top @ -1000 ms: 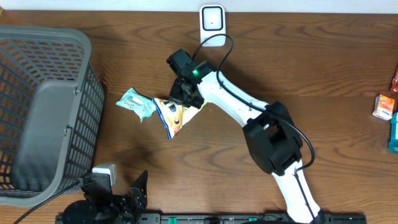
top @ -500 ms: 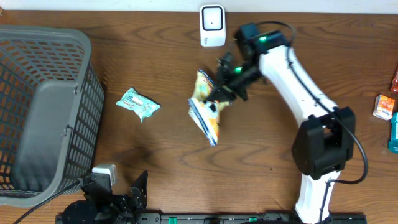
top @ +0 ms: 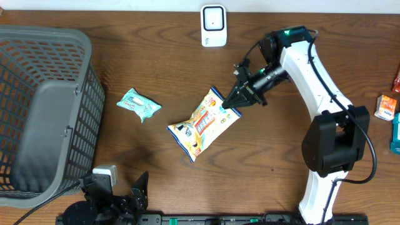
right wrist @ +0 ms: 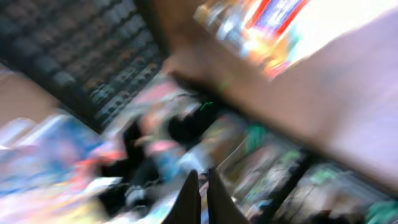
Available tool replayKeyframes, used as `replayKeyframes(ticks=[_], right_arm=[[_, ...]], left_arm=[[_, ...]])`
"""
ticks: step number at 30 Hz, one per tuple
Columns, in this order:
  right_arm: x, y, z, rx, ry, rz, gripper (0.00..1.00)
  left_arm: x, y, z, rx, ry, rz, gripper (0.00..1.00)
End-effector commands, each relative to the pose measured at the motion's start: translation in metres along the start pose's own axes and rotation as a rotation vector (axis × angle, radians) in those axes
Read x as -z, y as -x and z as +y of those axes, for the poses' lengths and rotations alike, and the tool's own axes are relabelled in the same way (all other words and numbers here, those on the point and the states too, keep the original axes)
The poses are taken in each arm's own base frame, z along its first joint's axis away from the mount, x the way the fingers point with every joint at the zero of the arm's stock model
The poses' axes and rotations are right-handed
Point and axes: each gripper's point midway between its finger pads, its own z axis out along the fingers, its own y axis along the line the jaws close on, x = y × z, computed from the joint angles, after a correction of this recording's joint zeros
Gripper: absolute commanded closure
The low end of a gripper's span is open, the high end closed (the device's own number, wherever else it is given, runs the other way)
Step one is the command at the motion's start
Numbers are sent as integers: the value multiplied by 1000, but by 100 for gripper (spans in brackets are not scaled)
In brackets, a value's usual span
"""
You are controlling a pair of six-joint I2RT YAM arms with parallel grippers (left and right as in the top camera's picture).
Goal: Scan the item barcode
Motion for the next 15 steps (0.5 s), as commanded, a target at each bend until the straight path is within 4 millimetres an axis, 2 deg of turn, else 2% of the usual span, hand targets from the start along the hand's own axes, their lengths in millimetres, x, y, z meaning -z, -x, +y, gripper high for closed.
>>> replayKeyframes(ticks=[1, 2, 4, 5, 6, 7, 8, 13, 15], right_arm=[[10, 26, -59, 113, -401, -116, 98], [12, 27, -69, 103, -487, -124, 99], [4, 22, -66, 120, -506, -102, 96], [-1, 20, -63, 134, -509, -95, 84], [-7, 21, -61, 154, -523, -96, 60], [-11, 23, -60, 153, -551, -110, 22], [-15, 24, -61, 125, -583, -124, 1], [-38, 32, -58, -45, -669, -261, 1], [-46, 37, -59, -164, -680, -338, 1]], left_arm=[[1, 2, -1, 0, -3, -6, 2], [1, 2, -1, 0, -3, -6, 2], [1, 2, -1, 0, -2, -5, 2], [1, 2, -1, 0, -3, -6, 2], [1, 2, -1, 0, -3, -6, 2], [1, 2, -1, 0, -3, -6, 2], [1, 2, -1, 0, -2, -5, 2], [1, 2, -1, 0, -2, -5, 2], [1, 2, -1, 0, -3, -6, 2]])
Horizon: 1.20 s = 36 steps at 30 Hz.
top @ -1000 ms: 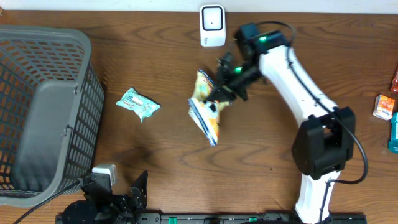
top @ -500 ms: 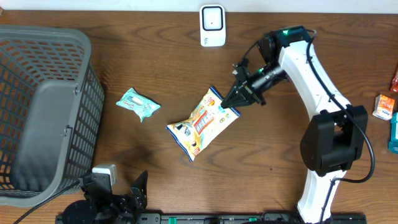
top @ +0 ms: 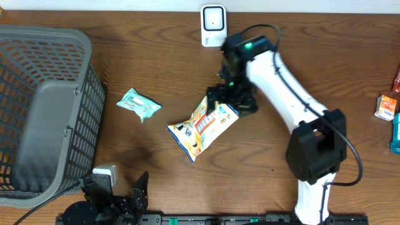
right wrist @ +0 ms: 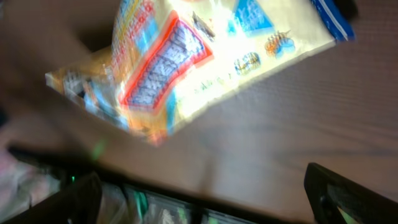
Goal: Scan the item barcode
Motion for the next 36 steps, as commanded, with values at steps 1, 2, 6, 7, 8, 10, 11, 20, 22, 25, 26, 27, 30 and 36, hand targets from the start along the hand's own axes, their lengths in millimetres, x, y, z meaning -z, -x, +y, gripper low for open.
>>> replayKeyframes(ticks=[1, 2, 6, 7, 8, 10, 11, 20, 22, 25, 26, 27, 30, 36], right_arm=[[-16, 0, -8, -361, -116, -56, 1], [-21, -4, -8, -479, -123, -54, 1], [-45, -13, -2, -978, -124, -75, 1], [-50, -7, 0, -1001, -111, -102, 1], [-56, -3, 2, -1001, -97, -120, 1], [-68, -2, 5, -1024, -79, -124, 2], [-76, -2, 7, -1033, -69, -130, 2], [-115, 28, -29, -965, -101, -372, 1], [-127, 28, -39, -935, -116, -383, 6], [-144, 14, -56, -942, -156, -364, 41], [-148, 11, -61, -943, -168, -364, 50], [-151, 9, -65, -945, -176, -363, 62], [-154, 6, -70, -950, -185, -355, 99], [-114, -29, -71, -1036, -244, -116, 99]], left_arm=[[1, 2, -1, 0, -3, -6, 2], [1, 2, -1, 0, -3, -6, 2], [1, 2, -1, 0, -3, -6, 2], [1, 2, -1, 0, -3, -6, 2], [1, 2, -1, 0, -2, -5, 2], [1, 2, -1, 0, -3, -6, 2], [1, 2, -1, 0, -2, -5, 2], [1, 2, -1, 0, -3, -6, 2], [1, 2, -1, 0, -3, -6, 2], [1, 2, -1, 0, -3, -6, 2], [1, 2, -1, 0, -3, -6, 2], [1, 2, -1, 0, -2, -5, 2], [1, 2, -1, 0, -3, -6, 2], [1, 2, -1, 0, -3, -6, 2]])
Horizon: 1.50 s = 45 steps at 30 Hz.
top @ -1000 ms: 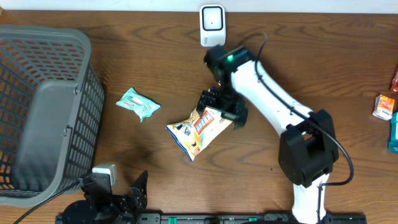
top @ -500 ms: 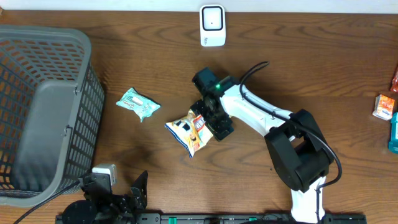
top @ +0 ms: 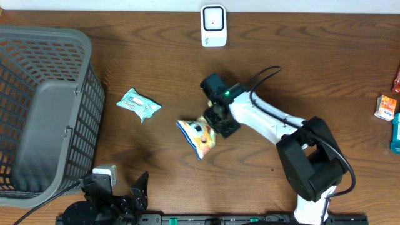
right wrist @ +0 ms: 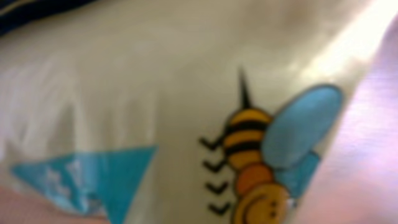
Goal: Scan the item barcode
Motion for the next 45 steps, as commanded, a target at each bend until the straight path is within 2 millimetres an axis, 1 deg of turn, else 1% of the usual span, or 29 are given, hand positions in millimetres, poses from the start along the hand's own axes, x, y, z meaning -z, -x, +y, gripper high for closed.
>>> replayKeyframes(ticks=[1, 3, 4, 5, 7, 10, 12, 16, 21, 23, 25, 26, 27, 28, 29, 32, 34, 36, 37, 38, 40, 42, 45], right_arm=[[10, 21, -69, -41, -329, 62, 99], [44, 25, -88, -16, -437, 103, 98], [59, 24, -96, -15, -480, 137, 96], [75, 21, -104, -9, -524, 191, 94], [99, 12, -116, 19, -574, 308, 94], [106, -6, -104, 182, -436, 528, 98], [110, -16, -97, 203, -368, 620, 99], [114, -18, -91, 92, -355, 655, 98], [122, -35, -78, 40, -286, 768, 98], [123, -36, -76, 17, -285, 777, 99], [115, -25, -78, -21, -316, 705, 98], [108, -15, -79, -39, -332, 639, 98], [100, 0, -83, -62, -361, 545, 98], [95, 9, -85, -62, -374, 490, 98], [91, 16, -85, -47, -373, 448, 98], [80, 35, -76, 32, -329, 354, 99], [69, 50, -59, 126, -246, 284, 99], [62, 57, -36, 300, -135, 255, 99], [59, 61, -24, 403, -77, 231, 99], [57, 65, -15, 496, -39, 204, 99], [54, 70, 1, 735, 25, 152, 99], [53, 69, 7, 996, 53, 125, 99], [52, 59, 5, 1387, 68, 135, 99]], left_arm=[[1, 2, -1, 0, -3, -6, 2], [1, 2, -1, 0, -3, -6, 2], [1, 2, -1, 0, -3, -6, 2], [1, 2, -1, 0, -3, -6, 2], [1, 2, -1, 0, -3, -6, 2], [1, 2, -1, 0, -3, -5, 2], [1, 2, -1, 0, -3, -6, 2], [1, 2, -1, 0, -3, -6, 2], [1, 2, -1, 0, -3, -6, 2], [1, 2, -1, 0, -3, -6, 2], [1, 2, -1, 0, -3, -6, 2], [1, 2, -1, 0, -3, -6, 2], [1, 2, -1, 0, -3, -5, 2], [1, 2, -1, 0, -3, -6, 2], [1, 2, -1, 0, -3, -6, 2], [1, 2, -1, 0, -3, -6, 2], [1, 2, -1, 0, -3, -6, 2], [1, 2, -1, 0, -3, -6, 2], [1, 2, -1, 0, -3, -6, 2], [1, 2, -1, 0, -3, -6, 2], [1, 2, -1, 0, -3, -5, 2], [1, 2, -1, 0, -3, -6, 2], [1, 2, -1, 0, -3, -6, 2]])
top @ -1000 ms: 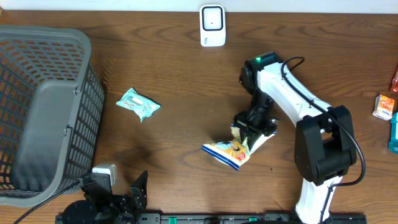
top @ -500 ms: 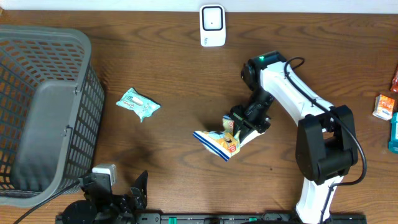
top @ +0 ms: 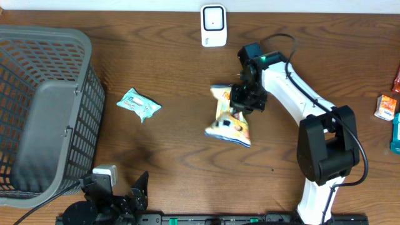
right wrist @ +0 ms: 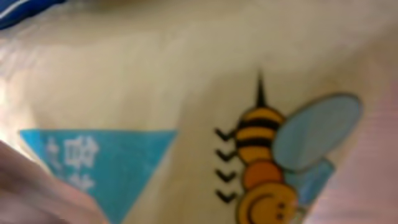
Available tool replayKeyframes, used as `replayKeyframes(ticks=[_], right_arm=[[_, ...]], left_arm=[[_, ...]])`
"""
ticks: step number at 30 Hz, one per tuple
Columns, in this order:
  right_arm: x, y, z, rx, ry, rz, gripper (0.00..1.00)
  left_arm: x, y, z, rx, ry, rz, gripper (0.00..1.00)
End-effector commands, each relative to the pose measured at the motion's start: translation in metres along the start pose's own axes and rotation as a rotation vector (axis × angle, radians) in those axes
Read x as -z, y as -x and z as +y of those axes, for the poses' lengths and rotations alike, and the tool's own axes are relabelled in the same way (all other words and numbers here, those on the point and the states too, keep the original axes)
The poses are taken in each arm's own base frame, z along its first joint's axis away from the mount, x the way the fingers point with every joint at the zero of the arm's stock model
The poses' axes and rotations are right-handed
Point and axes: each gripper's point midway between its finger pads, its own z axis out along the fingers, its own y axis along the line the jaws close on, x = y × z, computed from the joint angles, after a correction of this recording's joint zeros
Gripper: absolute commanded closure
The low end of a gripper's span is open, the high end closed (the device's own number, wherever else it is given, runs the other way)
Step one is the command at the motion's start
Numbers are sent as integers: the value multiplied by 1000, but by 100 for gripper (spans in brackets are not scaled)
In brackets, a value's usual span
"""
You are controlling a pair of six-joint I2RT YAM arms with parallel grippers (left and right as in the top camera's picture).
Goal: Scan the item barcode
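Note:
The item is a cream and yellow snack bag (top: 229,122) with a bee print (right wrist: 267,155). It hangs tilted from my right gripper (top: 241,103), near the table's middle. The bag fills the right wrist view, so the fingers are hidden there; overhead, the gripper sits on the bag's far end, shut on it. The white scanner (top: 213,25) stands at the table's back edge, apart from the bag. My left arm (top: 119,194) is folded at the front edge, and its jaws are too dark to read.
A large grey mesh basket (top: 87,56) takes up the left side. A small teal packet (top: 139,104) lies between the basket and the bag. A few more packaged items (top: 387,106) sit at the right edge.
My right gripper, with the bag, has moved right and toward the back. The bag has turned and now hangs lengthwise toward the front instead of pointing left.
The bag lay flat at mid-table with my right gripper by its far right corner. Then the gripper was open over the bag's far end. Later it was down on the bag, which stood bunched up. Now the bag hangs nearer the scanner.

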Motion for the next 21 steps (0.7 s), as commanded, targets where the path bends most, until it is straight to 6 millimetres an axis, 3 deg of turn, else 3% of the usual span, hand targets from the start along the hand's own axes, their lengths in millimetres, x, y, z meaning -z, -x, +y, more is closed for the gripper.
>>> replayKeyframes(ticks=[1, 4, 6, 10, 15, 19, 21], right_arm=[[-2, -7, 6, 632, -29, 12, 98], [-1, -4, -6, 751, -135, 18, 81], [0, 3, -14, 755, -195, 2, 1], [16, 17, -18, 691, -280, -57, 1], [43, 13, 29, 727, -183, -130, 1], [36, -1, 50, 838, -238, -132, 1], [24, -5, 48, 871, -293, -126, 1]], left_arm=[[1, 2, -1, 0, -3, -5, 2], [1, 2, -1, 0, -3, -5, 2], [1, 2, -1, 0, -3, -6, 2], [1, 2, -1, 0, -3, -6, 2], [1, 2, -1, 0, -3, -6, 2], [1, 2, -1, 0, -3, -6, 2], [1, 2, -1, 0, -3, -6, 2]])
